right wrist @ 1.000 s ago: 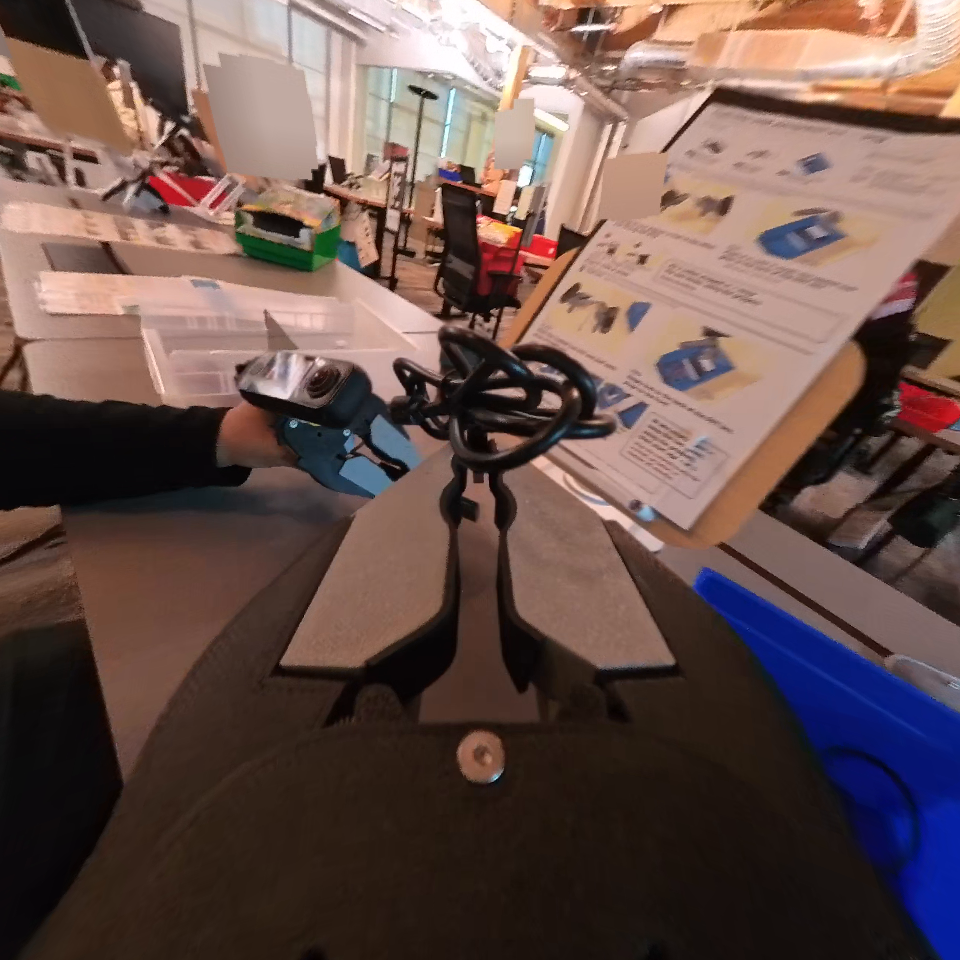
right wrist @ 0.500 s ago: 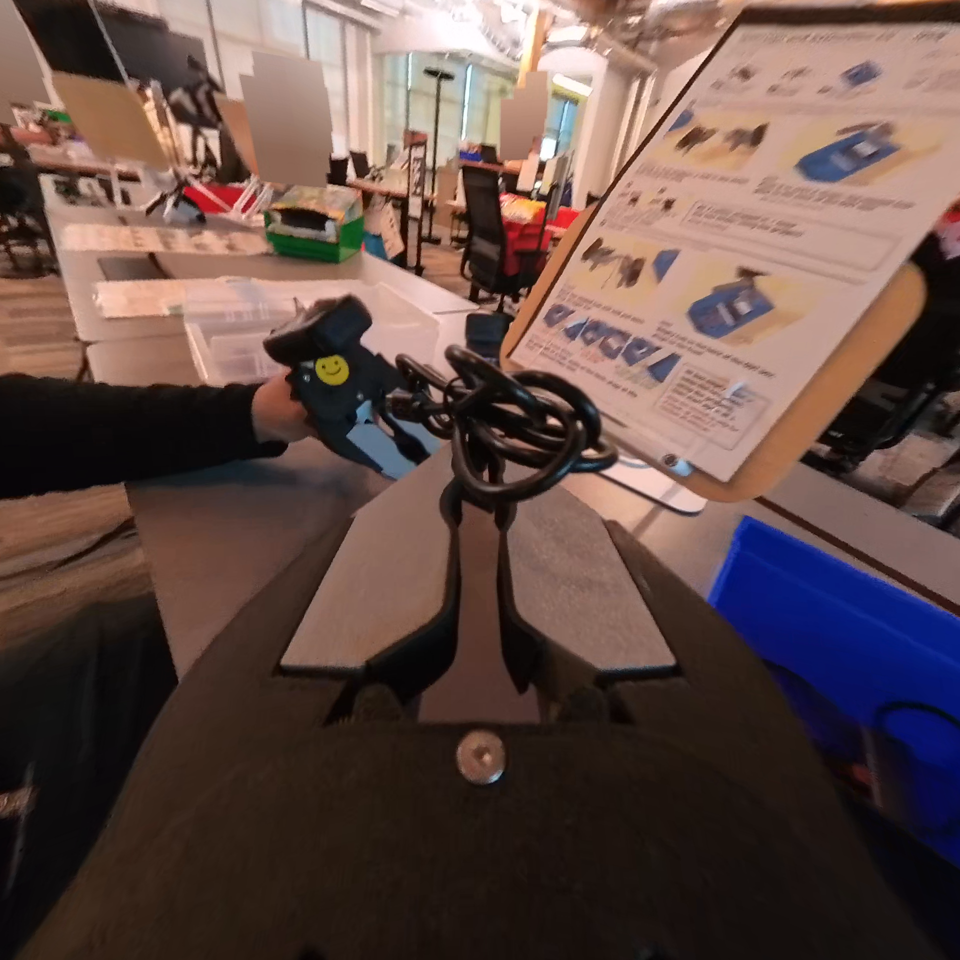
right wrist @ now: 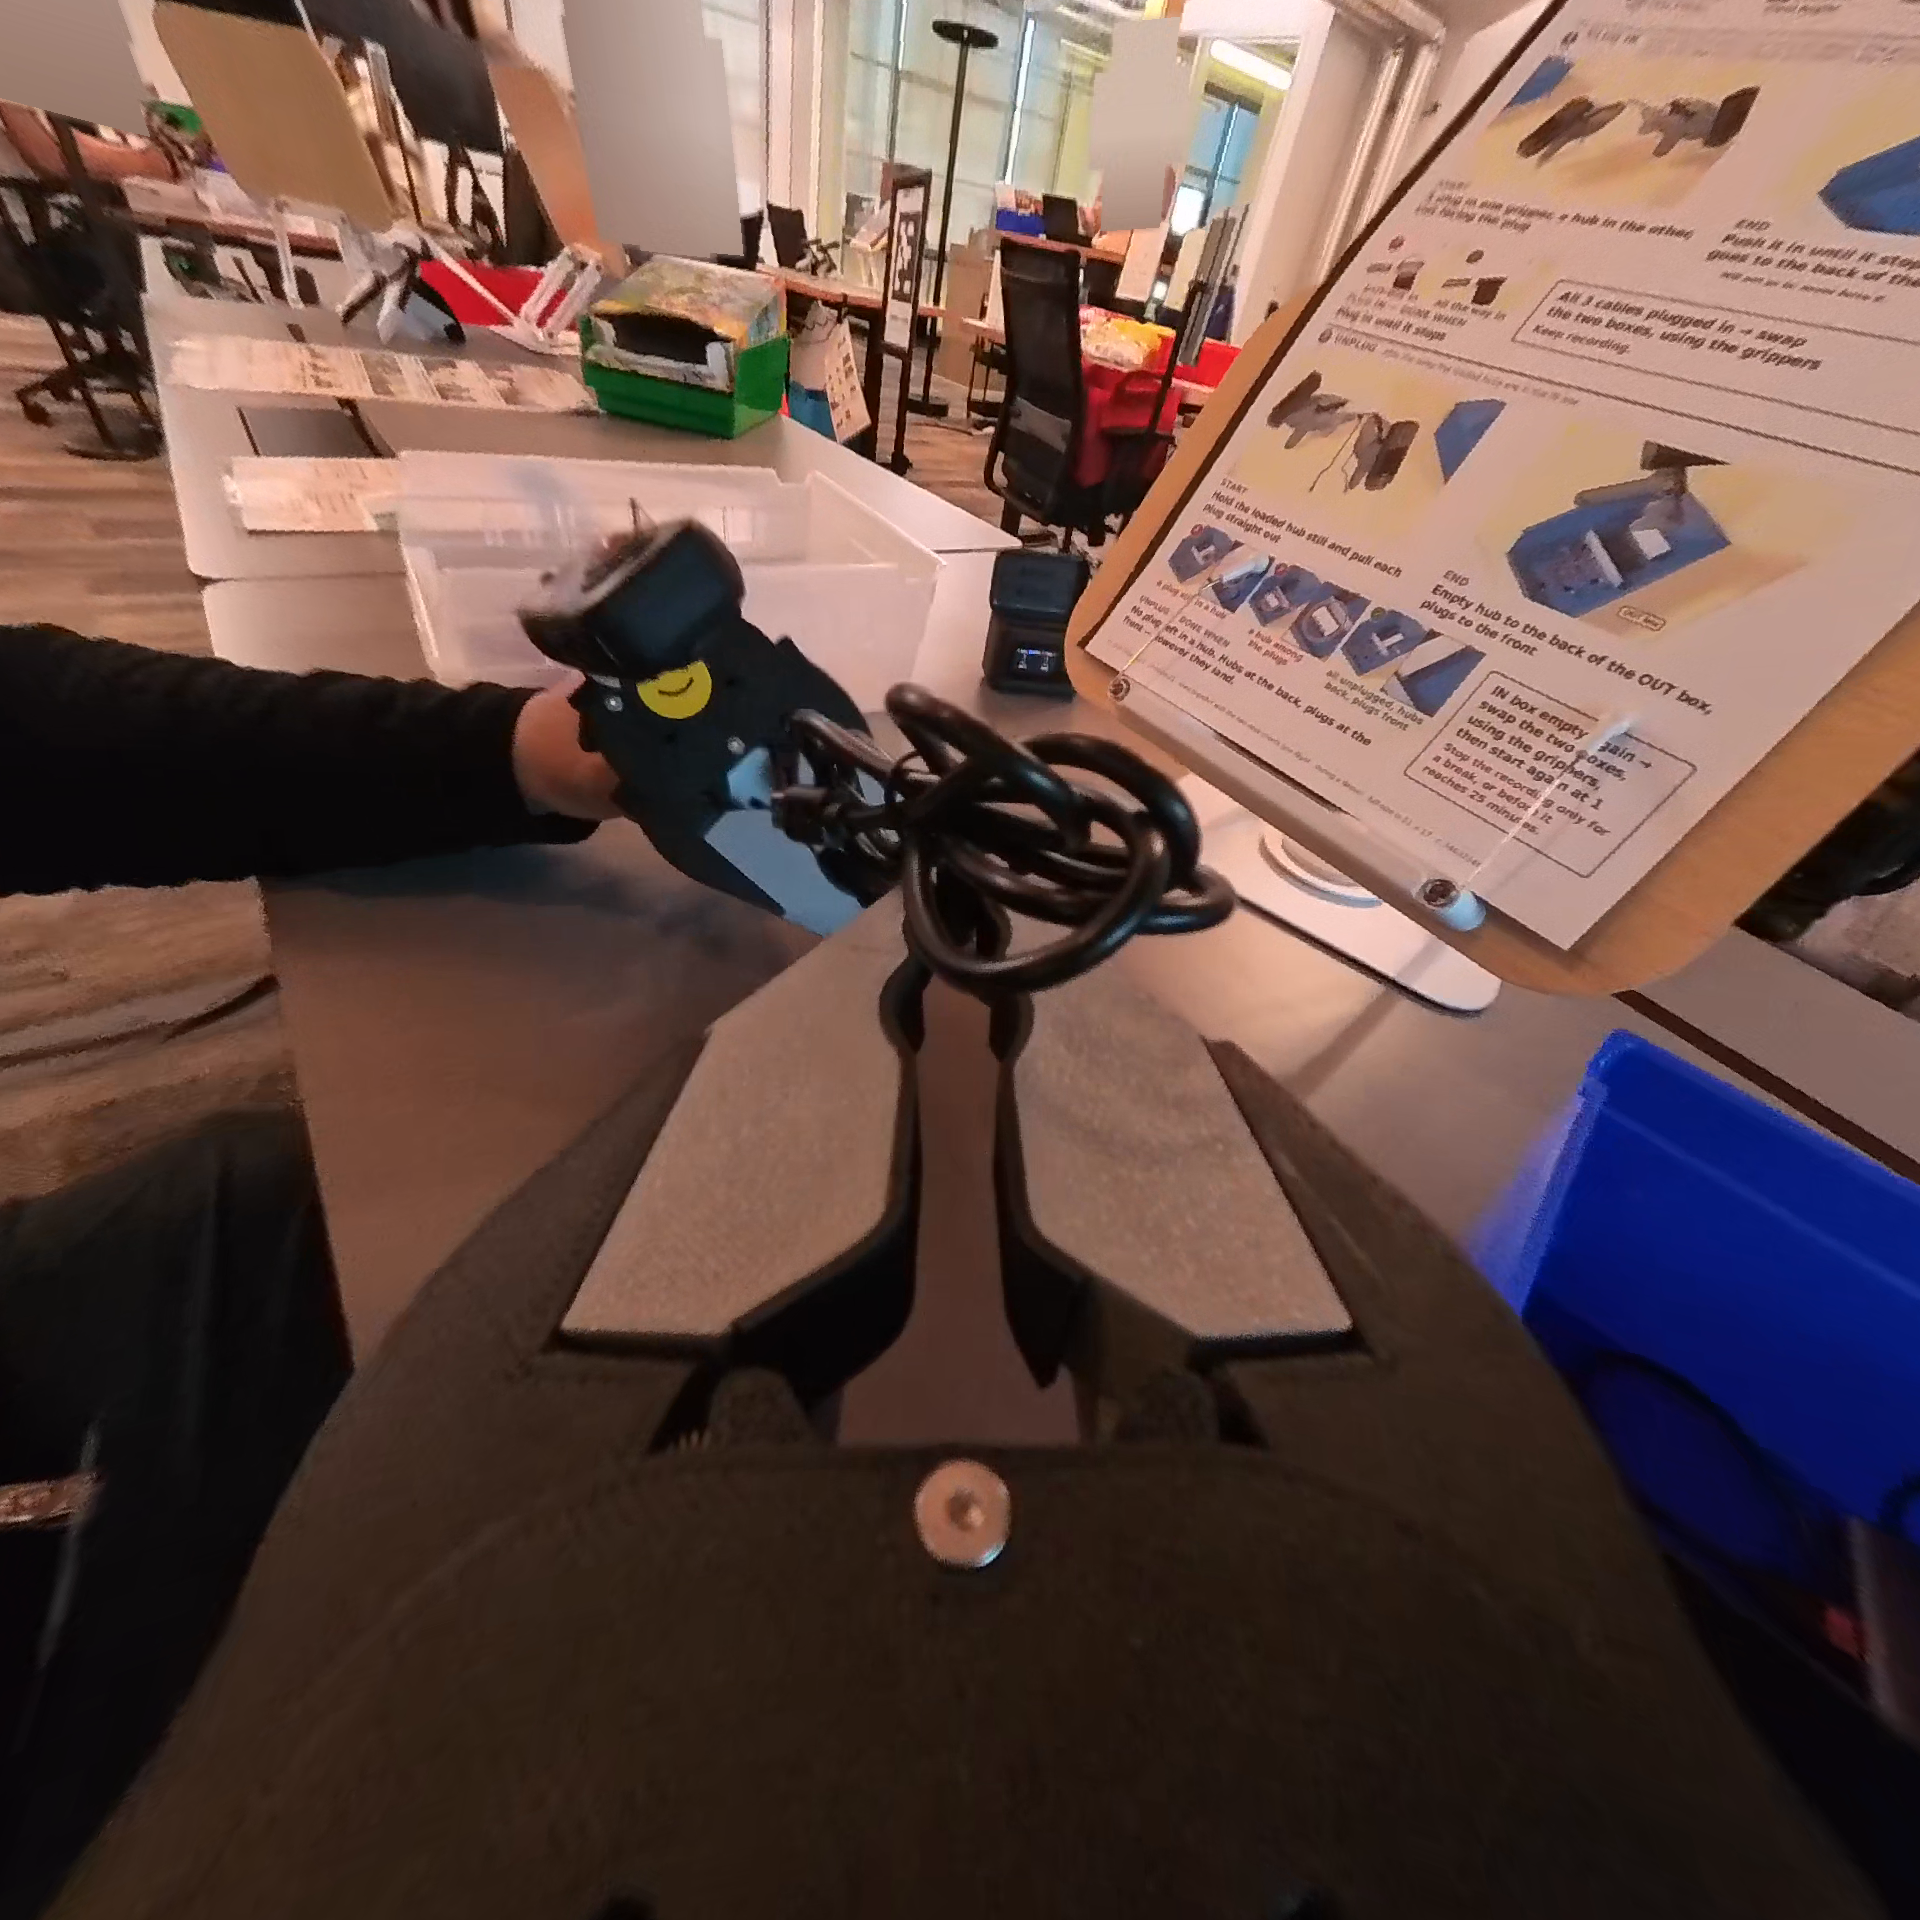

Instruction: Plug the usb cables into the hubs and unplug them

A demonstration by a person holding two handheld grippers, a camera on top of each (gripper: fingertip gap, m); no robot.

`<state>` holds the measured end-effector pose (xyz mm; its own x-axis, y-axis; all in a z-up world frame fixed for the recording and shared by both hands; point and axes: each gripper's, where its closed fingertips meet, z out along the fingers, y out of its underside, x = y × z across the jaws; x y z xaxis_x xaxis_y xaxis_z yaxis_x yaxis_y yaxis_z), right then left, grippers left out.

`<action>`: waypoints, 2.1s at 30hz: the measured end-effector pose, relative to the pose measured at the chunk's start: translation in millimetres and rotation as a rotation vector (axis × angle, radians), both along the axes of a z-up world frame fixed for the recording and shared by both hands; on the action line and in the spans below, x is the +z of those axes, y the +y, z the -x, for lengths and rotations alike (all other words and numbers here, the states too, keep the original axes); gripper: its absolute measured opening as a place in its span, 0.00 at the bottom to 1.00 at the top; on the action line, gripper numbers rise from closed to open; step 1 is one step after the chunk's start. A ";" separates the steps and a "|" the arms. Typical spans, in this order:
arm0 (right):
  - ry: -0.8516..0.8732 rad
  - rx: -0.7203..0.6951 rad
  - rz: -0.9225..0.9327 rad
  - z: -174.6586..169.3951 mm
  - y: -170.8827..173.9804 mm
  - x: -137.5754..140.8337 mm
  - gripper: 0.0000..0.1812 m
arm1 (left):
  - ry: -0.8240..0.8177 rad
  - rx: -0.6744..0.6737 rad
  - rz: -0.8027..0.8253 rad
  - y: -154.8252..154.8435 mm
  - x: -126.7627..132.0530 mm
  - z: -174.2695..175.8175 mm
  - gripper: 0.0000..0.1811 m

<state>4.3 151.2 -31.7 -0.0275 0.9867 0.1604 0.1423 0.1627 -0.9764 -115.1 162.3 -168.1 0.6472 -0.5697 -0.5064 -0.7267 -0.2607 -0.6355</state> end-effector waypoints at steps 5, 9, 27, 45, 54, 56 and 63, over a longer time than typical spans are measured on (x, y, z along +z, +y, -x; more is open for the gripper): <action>0.028 -0.036 0.015 -13.3 3.3 9.0 0.02 | 0.010 0.003 0.002 0.4 -2.1 -2.2 0.05; 0.014 0.032 0.034 -7.1 -11.6 0.2 0.02 | 0.025 -0.017 0.007 -3.5 -1.8 -8.0 0.04; -0.126 0.187 -0.160 46.8 -26.4 -89.9 0.02 | 0.145 -0.027 -0.014 -5.6 -9.5 -11.2 0.05; -0.123 0.082 -0.225 47.1 -15.5 -89.8 0.02 | 0.192 -0.046 -0.067 -8.2 -2.0 -23.1 0.04; -0.122 0.038 -0.232 46.7 -9.8 -89.6 0.02 | 0.214 -0.028 -0.076 -6.3 -2.4 -19.3 0.04; -0.122 0.031 -0.231 46.6 -8.3 -89.4 0.02 | 0.193 -0.032 -0.064 -6.4 -3.9 -20.6 0.04; -0.066 0.103 -0.198 46.7 -16.7 -78.7 0.02 | 0.033 -0.098 0.085 -16.5 -18.0 -35.8 0.05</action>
<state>-42.4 134.5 -110.4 -0.1435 0.9275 0.3451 0.1775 0.3672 -0.9131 -79.4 145.8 -186.1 0.5707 -0.6710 -0.4733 -0.7711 -0.2398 -0.5898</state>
